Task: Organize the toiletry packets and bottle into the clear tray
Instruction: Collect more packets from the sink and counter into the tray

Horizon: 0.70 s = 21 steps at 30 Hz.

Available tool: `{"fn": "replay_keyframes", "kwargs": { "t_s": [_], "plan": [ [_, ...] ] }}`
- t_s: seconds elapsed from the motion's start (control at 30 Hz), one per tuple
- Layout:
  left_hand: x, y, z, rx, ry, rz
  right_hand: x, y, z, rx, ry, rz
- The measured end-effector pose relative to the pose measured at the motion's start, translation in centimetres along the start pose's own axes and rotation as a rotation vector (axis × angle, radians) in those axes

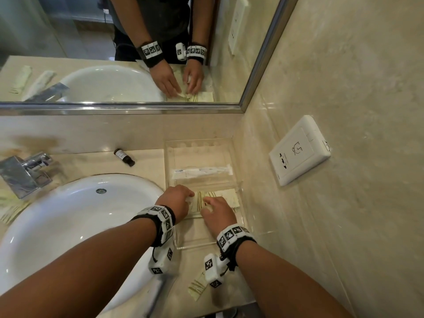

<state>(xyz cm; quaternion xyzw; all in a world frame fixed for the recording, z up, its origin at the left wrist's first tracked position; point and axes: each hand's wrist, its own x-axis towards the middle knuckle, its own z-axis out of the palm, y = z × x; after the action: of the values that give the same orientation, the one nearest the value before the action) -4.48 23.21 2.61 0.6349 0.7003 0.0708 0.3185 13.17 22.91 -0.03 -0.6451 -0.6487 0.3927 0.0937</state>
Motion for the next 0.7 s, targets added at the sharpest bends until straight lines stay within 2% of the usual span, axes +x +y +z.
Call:
{"fn": "replay_keyframes", "kwargs": {
  "t_s": [0.17, 0.47, 0.7],
  "plan": [
    [-0.3, -0.4, -0.3, 0.125, -0.002, 0.091, 0.0, -0.1, 1.8, -0.208, -0.122, -0.084],
    [-0.9, -0.7, 0.9, 0.216, -0.146, 0.098, -0.3, 0.3, 2.4, -0.222, -0.097, -0.059],
    [-0.9, -0.5, 1.1, 0.16, -0.192, 0.123, -0.6, 0.4, 2.6, -0.191, -0.074, -0.052]
  ]
}}
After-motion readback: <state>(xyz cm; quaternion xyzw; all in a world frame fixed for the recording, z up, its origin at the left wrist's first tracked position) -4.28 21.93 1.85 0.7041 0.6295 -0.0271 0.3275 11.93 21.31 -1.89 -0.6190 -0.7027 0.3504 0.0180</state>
